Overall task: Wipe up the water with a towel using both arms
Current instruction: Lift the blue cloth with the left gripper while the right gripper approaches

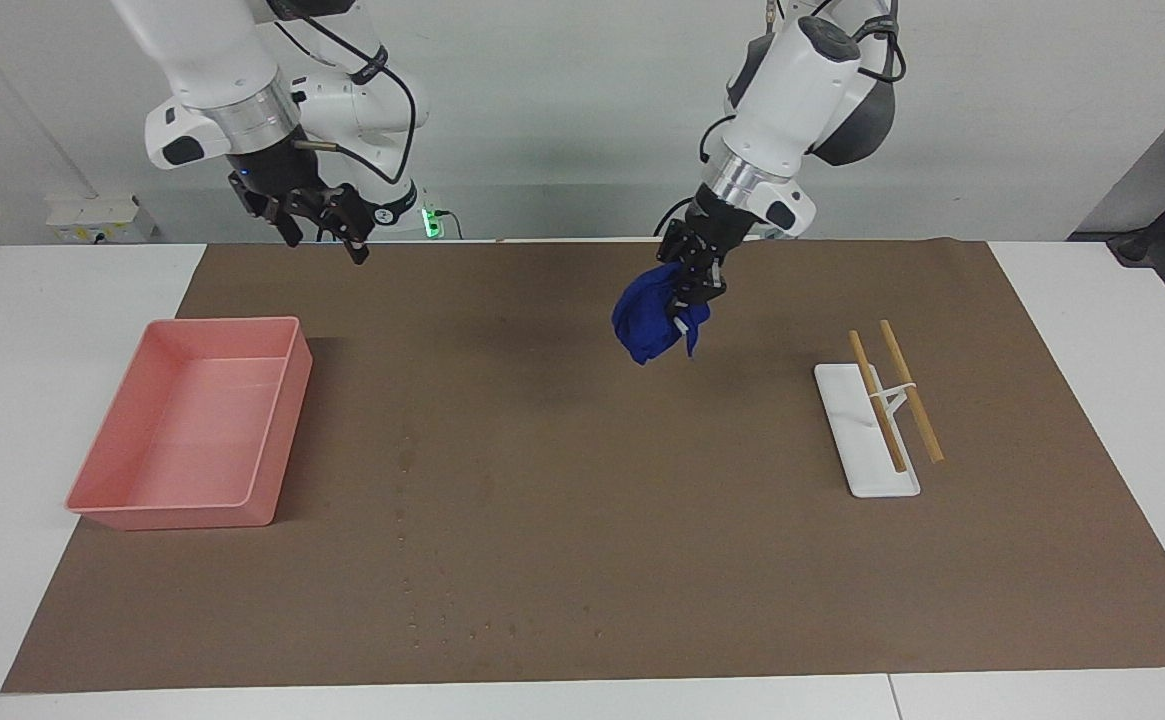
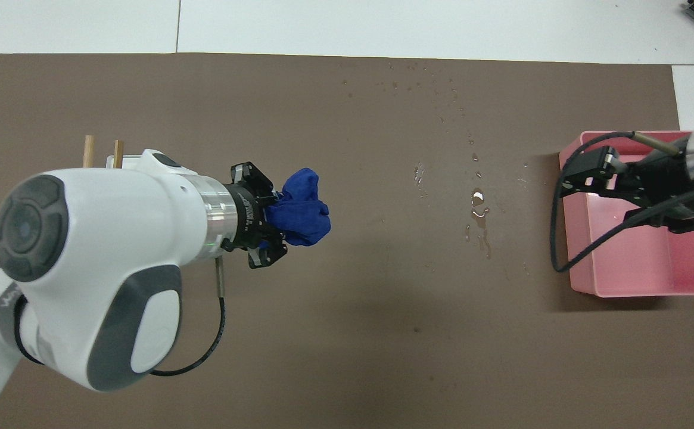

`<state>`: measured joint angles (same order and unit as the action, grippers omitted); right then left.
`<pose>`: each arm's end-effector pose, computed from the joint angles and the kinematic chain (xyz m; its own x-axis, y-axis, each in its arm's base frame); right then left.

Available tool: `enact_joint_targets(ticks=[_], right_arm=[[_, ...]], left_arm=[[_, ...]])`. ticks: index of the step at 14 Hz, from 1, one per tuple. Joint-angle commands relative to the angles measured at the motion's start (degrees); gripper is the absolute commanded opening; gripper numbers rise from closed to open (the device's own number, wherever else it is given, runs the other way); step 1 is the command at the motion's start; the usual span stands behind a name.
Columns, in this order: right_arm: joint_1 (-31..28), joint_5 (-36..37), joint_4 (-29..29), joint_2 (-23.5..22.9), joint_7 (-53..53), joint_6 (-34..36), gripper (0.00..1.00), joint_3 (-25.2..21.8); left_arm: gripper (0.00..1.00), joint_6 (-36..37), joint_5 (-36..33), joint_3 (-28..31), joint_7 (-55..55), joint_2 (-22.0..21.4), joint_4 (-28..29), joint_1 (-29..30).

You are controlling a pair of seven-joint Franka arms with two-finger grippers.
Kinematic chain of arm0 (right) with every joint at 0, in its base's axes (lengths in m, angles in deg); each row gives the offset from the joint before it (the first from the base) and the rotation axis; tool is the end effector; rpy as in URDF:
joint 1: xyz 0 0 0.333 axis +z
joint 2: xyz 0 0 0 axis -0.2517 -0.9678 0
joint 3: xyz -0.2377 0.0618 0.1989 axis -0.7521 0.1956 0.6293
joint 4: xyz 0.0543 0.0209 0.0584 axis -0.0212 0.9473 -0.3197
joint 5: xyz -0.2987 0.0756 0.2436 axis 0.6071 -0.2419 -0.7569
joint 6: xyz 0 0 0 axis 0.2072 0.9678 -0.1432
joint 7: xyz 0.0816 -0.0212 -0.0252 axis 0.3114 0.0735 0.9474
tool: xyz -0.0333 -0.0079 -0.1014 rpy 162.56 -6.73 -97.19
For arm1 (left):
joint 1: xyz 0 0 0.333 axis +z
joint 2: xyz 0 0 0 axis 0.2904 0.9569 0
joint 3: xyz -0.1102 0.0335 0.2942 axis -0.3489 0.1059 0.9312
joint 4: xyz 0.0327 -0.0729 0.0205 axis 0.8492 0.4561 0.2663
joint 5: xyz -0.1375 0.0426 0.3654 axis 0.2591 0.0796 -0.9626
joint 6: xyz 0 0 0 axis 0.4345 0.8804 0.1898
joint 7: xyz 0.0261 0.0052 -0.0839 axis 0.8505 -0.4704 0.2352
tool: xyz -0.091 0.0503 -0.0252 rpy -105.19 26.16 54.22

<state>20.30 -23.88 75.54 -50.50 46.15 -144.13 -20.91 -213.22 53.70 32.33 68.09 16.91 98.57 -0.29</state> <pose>0.5381 0.1006 0.6510 0.8722 -0.4844 -0.0678 -0.4891 -0.8657 -0.1065 0.4760 -0.3129 0.5565 -0.0758 0.9105 -0.4065 0.9833 0.1359 0.1210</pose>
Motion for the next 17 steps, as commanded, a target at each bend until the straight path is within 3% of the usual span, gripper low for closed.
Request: enact_joint_targets(ticks=[1,6,12,17], right_arm=[[2.3,-4.3,1.1,0.6,-11.6,-2.8,1.00,0.0],[6.1,-13.3,1.5,-0.9,-41.1,-8.9,1.00,0.0],[12.0,-14.2,1.5,-2.4,-49.7,-15.0,0.99,0.1],[13.0,-15.2,1.6,-3.2,-51.3,-19.1,0.95,0.0]], left_arm=[[0.00,-4.3,-0.2,1.0,7.8,-0.1,-0.7,-5.0],[0.00,-10.0,-6.8,0.4,20.8,1.2,-5.3,-7.9],[0.00,-13.8,-6.9,-0.1,23.8,1.3,-5.2,-10.0],[0.00,-13.8,-7.0,0.0,23.8,1.3,-5.2,-10.0]])
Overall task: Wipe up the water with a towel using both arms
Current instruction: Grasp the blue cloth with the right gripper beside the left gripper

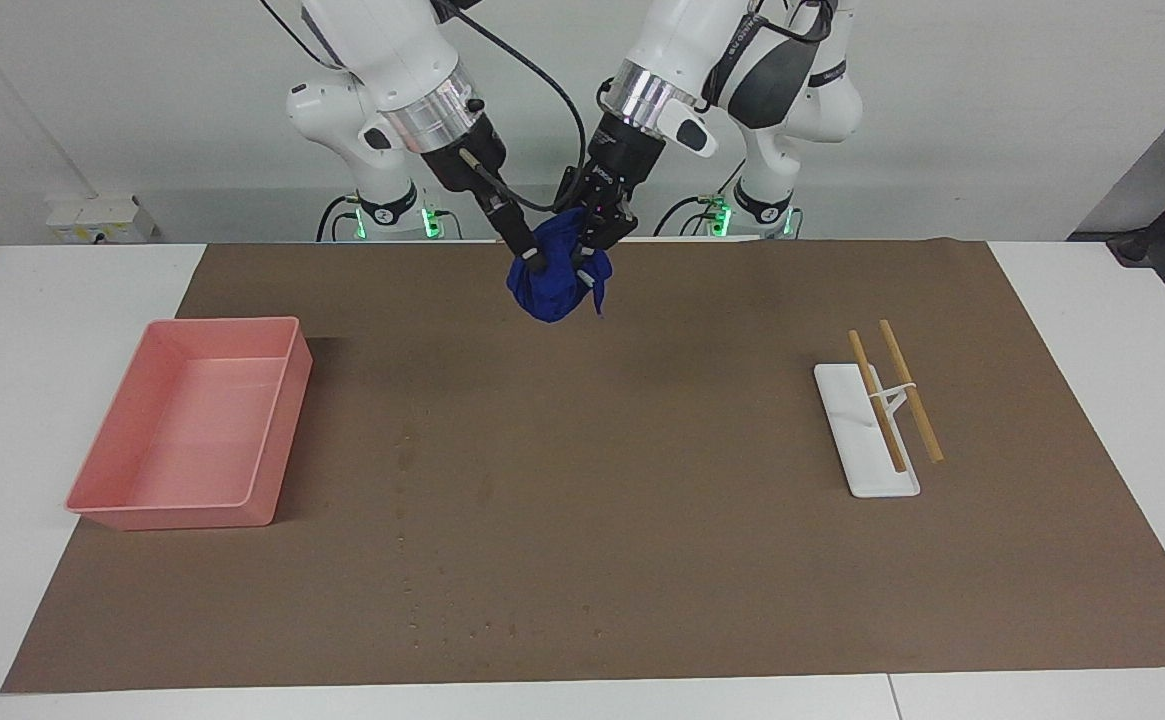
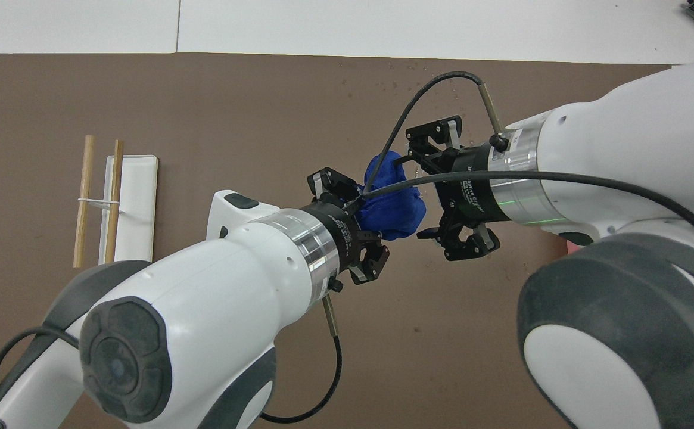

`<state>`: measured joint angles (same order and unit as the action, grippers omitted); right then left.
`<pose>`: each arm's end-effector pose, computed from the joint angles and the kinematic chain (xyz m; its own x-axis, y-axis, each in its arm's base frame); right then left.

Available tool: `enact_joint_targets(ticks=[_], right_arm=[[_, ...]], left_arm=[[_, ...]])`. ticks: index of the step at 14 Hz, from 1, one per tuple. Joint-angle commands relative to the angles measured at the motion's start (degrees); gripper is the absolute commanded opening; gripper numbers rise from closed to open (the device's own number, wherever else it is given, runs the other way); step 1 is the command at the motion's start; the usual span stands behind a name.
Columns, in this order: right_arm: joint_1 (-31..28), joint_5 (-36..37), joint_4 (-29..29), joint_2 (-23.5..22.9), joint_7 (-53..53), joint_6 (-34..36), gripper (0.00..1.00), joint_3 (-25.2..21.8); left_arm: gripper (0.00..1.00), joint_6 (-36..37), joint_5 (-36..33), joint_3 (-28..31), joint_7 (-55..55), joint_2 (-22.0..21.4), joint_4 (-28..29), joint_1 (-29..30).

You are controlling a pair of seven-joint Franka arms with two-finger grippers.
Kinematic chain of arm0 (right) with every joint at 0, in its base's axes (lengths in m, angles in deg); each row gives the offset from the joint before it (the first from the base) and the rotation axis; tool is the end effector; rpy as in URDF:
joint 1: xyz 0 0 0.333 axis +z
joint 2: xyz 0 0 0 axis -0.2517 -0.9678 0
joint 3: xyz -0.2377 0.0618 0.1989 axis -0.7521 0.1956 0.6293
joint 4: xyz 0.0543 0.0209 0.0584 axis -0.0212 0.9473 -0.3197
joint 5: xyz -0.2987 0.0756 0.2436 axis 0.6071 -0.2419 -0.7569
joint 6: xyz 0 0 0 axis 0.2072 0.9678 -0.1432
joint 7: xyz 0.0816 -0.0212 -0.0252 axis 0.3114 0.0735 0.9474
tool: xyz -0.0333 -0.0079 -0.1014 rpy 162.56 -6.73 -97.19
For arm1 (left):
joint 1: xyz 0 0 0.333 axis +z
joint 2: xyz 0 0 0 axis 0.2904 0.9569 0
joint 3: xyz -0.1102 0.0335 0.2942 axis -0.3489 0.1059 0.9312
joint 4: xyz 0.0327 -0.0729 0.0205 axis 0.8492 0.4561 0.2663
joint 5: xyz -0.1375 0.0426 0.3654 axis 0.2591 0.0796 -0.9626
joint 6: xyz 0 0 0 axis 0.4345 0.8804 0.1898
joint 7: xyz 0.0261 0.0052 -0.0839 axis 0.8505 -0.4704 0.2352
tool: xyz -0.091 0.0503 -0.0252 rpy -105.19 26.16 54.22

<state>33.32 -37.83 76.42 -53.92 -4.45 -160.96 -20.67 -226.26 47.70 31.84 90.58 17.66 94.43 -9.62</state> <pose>0.5382 0.2526 0.6438 0.3603 -0.8596 -0.3622 -0.9295 -0.2979 -0.2176 0.4373 -0.3952 0.6140 -0.1863 0.7966 -0.5751 0.9168 0.3515 0.1898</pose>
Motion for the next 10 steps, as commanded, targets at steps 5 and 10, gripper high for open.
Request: enact_joint_targets(ticks=[5,10], right_arm=[[0.9,0.0,1.7,0.3,-1.2,-5.1,0.87,-0.2],[0.7,1.1,9.4,2.9,0.3,-9.8,0.87,-0.2]], left_arm=[[0.00,-0.6,-1.2,0.4,1.4,0.6,-1.2,-0.7],[0.00,-0.7,-1.4,0.1,1.9,0.6,-2.6,-0.8]])
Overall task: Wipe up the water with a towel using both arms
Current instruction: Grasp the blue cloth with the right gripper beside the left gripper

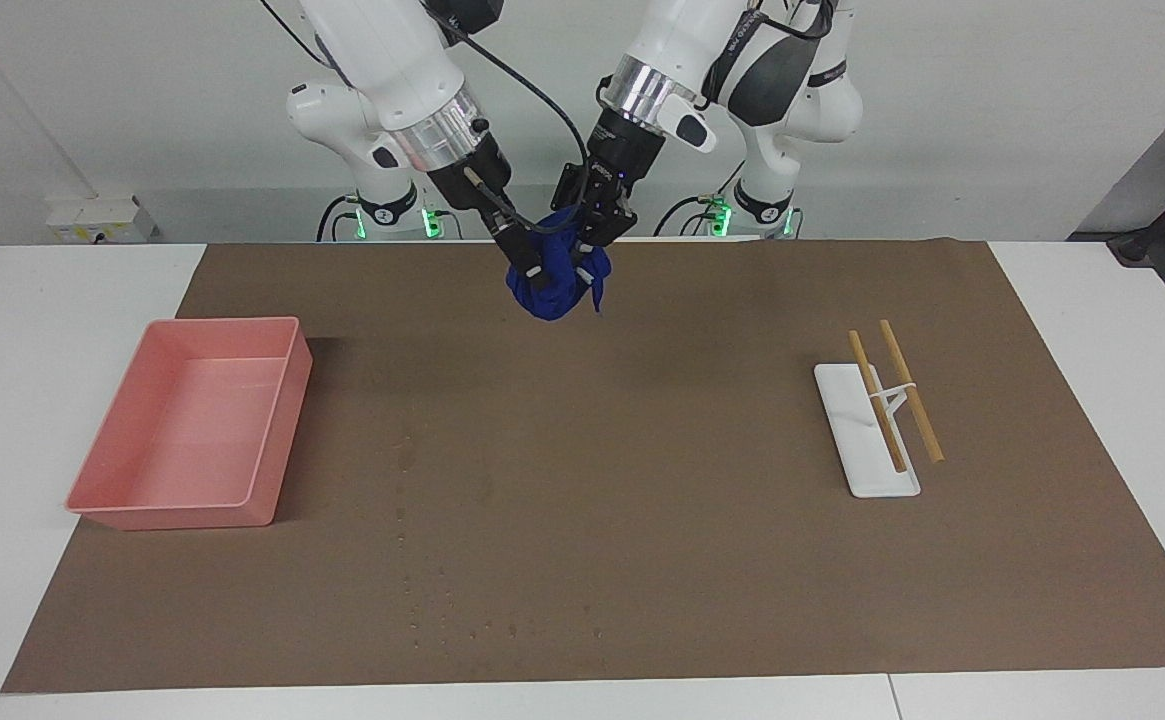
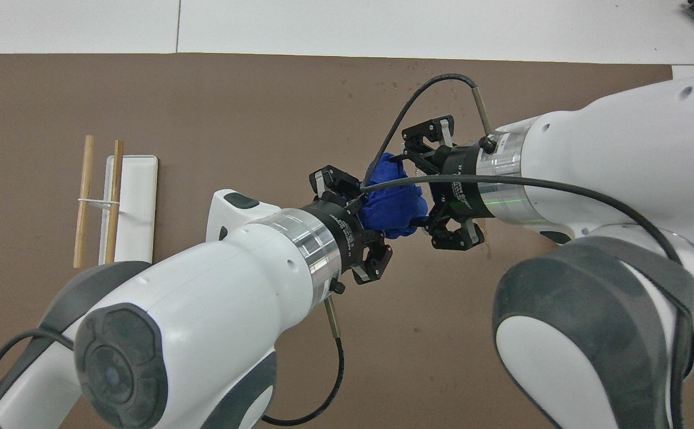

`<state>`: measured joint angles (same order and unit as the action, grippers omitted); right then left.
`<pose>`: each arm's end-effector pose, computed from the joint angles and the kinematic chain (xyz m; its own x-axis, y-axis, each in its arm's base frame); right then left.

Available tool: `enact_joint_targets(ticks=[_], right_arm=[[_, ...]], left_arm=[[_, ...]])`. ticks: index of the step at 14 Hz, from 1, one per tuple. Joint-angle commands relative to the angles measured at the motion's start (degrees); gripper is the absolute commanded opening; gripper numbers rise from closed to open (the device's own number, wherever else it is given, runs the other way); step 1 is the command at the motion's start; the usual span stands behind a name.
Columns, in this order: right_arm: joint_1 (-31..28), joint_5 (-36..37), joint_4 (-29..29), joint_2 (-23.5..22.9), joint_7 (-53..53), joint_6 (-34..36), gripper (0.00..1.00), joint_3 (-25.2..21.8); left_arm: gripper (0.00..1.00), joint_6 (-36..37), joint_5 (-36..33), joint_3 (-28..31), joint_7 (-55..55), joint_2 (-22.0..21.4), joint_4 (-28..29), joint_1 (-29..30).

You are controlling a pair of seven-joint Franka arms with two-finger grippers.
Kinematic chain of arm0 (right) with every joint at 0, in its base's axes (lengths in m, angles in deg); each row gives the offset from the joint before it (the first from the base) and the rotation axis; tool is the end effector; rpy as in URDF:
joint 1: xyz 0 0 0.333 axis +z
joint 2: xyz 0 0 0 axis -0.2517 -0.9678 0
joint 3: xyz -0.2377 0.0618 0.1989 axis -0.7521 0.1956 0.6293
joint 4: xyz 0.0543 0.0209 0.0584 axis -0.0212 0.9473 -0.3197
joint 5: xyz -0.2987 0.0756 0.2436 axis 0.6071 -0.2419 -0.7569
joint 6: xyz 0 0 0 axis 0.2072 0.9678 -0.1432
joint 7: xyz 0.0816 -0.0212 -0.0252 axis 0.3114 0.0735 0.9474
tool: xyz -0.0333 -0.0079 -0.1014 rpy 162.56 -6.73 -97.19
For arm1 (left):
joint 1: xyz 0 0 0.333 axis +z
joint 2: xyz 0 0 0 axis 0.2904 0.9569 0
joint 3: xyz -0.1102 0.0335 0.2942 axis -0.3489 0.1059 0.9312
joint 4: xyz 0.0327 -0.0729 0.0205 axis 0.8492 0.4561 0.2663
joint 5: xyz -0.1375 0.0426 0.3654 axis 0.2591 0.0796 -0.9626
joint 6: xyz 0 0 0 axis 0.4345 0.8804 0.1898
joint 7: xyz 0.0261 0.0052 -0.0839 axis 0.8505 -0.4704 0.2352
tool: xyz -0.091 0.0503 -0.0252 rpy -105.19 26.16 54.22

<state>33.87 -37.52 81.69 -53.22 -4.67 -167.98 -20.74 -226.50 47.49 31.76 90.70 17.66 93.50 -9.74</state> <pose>0.5427 0.2543 0.6177 0.3388 -0.8711 -0.3555 -0.9325 -0.2605 -0.2504 0.4364 -0.3972 0.6231 -0.1750 0.7903 -0.5872 0.9142 0.3518 0.2011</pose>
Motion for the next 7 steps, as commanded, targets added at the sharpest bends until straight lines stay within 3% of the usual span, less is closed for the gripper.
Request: enact_joint_targets(ticks=[1,2,5,6,7], right_arm=[[0.3,0.8,4.0,2.1,0.1,-3.0,0.86,-0.1],[0.3,0.8,4.0,2.1,0.2,-2.4,0.81,-0.1],[0.4,0.8,3.3,2.0,0.0,-2.1,0.12,0.0],[0.4,0.8,3.2,2.0,0.1,-1.9,0.00,0.2],[0.3,0.8,2.7,2.0,0.1,-1.0,0.00,0.2]], left_arm=[[0.00,-0.5,-1.2,0.1,1.8,0.6,-1.7,-0.7],[0.00,-0.5,-1.2,0.1,1.8,0.6,-1.7,-1.1],[0.00,-0.7,-1.2,0.1,1.8,0.6,-1.6,-1.2],[0.00,-0.7,-1.2,0.1,1.8,0.6,-1.6,-1.2],[0.00,-0.7,-1.2,0.1,1.9,0.6,-1.6,-1.2]])
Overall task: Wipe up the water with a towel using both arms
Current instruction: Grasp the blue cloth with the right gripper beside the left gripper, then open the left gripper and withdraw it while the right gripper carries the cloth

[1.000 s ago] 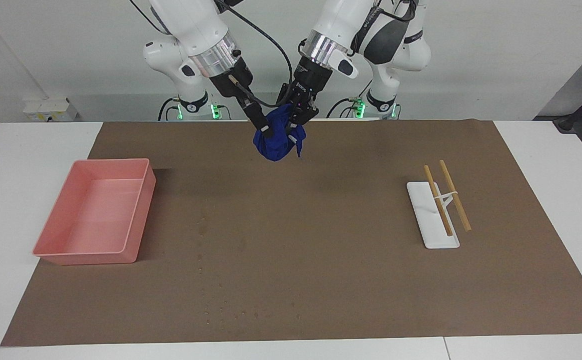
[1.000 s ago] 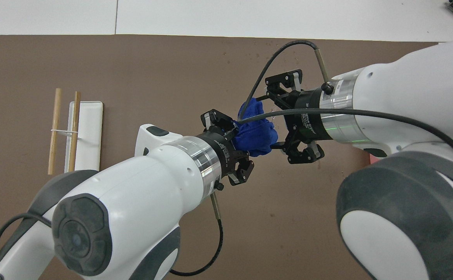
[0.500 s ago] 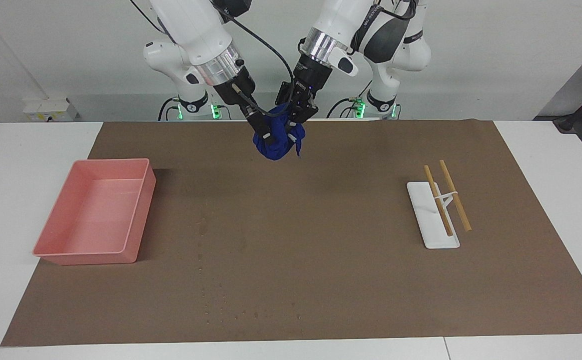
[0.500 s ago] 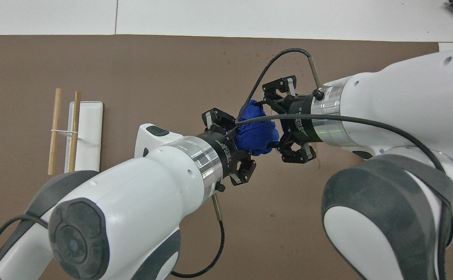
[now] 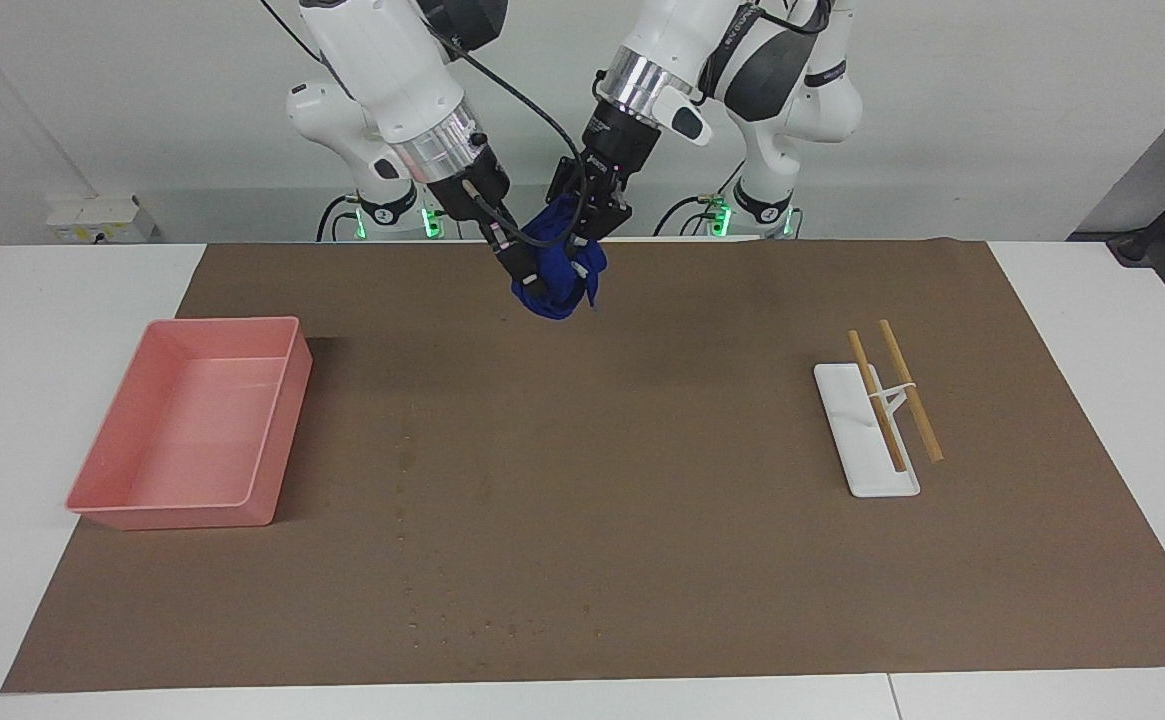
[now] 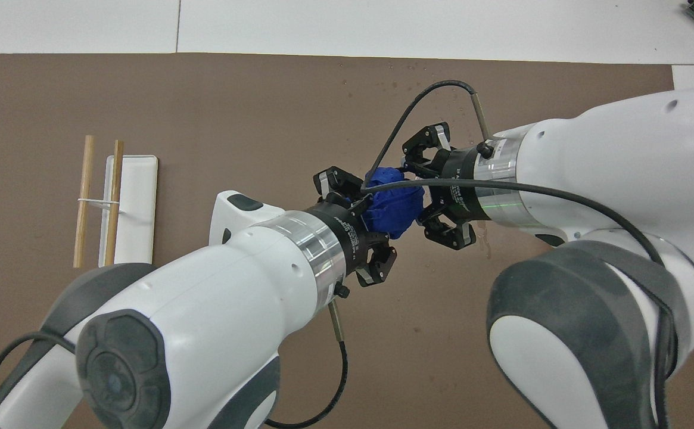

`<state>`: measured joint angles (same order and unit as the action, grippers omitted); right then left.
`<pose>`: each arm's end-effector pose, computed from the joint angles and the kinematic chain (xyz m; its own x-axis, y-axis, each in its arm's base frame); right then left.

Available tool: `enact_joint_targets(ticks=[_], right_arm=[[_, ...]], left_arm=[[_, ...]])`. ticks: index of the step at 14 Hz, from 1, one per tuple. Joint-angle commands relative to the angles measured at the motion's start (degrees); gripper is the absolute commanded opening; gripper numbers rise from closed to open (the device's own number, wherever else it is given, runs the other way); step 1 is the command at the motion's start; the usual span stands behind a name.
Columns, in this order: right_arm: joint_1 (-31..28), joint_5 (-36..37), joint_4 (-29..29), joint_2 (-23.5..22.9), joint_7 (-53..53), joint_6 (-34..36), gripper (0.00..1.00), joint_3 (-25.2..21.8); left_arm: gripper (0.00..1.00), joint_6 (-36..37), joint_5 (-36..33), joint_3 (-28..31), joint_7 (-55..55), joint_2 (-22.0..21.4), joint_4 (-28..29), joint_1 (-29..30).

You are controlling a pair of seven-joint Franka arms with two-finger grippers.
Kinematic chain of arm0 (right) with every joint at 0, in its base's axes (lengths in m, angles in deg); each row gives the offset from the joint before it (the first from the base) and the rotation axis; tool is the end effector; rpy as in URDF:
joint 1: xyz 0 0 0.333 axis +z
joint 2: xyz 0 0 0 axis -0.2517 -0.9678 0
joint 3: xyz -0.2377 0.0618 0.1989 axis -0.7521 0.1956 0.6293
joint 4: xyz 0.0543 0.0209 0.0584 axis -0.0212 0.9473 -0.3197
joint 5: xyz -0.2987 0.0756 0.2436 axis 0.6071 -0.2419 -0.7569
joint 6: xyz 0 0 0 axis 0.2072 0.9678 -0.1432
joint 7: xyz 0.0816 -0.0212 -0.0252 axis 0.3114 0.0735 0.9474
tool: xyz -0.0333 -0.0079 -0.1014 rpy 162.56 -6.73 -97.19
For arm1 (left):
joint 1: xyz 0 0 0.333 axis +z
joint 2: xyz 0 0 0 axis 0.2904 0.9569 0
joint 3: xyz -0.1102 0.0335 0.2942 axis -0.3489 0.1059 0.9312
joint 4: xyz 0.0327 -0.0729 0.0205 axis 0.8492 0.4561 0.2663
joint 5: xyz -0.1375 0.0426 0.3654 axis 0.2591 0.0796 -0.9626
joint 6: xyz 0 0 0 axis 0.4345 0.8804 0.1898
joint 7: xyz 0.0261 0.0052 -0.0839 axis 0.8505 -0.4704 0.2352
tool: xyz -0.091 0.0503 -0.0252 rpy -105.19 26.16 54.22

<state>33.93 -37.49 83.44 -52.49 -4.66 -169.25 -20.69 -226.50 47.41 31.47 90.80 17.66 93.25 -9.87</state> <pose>0.5399 0.2535 0.6122 0.3351 -0.8733 -0.3536 -0.9330 -0.2553 -0.2534 0.4335 -0.4006 0.6254 -0.1680 0.7901 -0.5895 0.9157 0.3465 0.2034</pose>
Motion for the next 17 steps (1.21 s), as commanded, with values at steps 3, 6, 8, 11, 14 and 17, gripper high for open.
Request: enact_joint_targets(ticks=[3,6,8,11,14,17], right_arm=[[0.2,0.7,0.4,1.2,0.4,1.2,0.00,0.2],[0.1,1.4,0.4,1.2,1.2,1.2,0.00,0.2],[-0.4,1.7,0.3,1.2,2.1,1.2,0.00,0.2],[-0.7,3.1,0.3,1.2,6.6,1.5,0.00,0.0],[-3.1,3.3,0.7,1.2,12.3,1.2,0.00,-0.4],[-6.8,3.3,2.0,-0.7,24.0,-0.4,0.00,-0.5]], left_arm=[[0.00,-0.6,-1.1,0.4,1.7,0.6,-1.2,-0.8],[0.22,0.1,-1.1,0.6,1.2,0.6,-0.9,0.2],[1.00,0.7,-1.1,0.7,0.6,0.2,0.0,1.9],[1.00,6.0,-1.3,0.8,-3.8,-0.5,0.7,6.7],[1.00,13.1,-1.3,0.9,-14.3,-1.1,0.7,13.5],[1.00,20.4,-1.3,1.2,-28.6,-1.2,-0.4,19.8]])
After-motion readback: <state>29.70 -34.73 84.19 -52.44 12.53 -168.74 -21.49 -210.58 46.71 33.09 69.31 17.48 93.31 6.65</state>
